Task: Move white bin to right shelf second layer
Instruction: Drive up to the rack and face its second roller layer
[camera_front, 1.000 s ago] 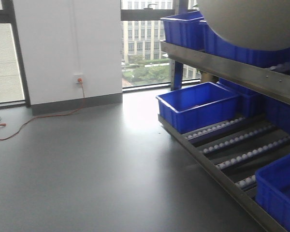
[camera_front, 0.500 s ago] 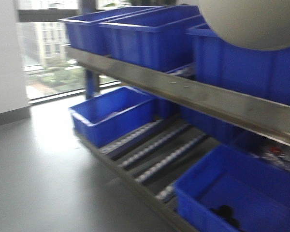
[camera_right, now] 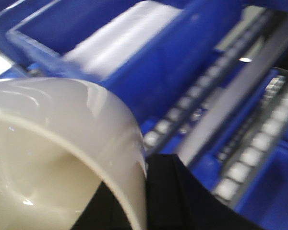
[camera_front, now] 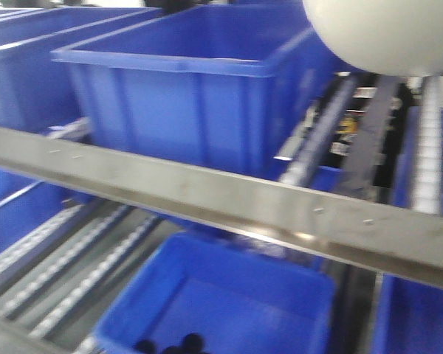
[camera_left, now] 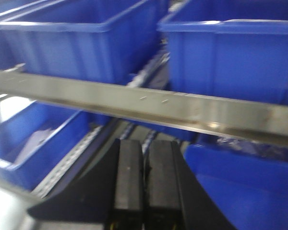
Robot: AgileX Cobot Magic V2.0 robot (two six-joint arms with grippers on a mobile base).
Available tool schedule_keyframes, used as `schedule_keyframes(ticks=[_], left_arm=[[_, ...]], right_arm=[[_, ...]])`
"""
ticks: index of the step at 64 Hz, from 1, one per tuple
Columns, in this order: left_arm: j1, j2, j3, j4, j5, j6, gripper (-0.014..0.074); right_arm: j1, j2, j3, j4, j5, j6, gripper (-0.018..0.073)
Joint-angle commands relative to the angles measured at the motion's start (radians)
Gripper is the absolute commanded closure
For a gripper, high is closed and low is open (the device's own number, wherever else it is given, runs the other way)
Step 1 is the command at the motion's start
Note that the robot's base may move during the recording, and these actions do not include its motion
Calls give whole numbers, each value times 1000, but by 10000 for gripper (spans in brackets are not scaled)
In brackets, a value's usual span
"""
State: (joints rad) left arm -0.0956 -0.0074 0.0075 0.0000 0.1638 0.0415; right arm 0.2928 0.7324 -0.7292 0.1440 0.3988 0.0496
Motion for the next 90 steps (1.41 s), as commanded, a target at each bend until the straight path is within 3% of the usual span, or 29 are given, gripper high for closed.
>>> schedule_keyframes(ticks=[1, 90], left_arm=[[-6, -14, 37, 0, -86, -3, 512], [-6, -14, 37, 0, -86, -3, 512]], right_arm=[[-7, -10, -33, 7, -102, -3, 503], [-7, -10, -33, 7, -102, -3, 503]])
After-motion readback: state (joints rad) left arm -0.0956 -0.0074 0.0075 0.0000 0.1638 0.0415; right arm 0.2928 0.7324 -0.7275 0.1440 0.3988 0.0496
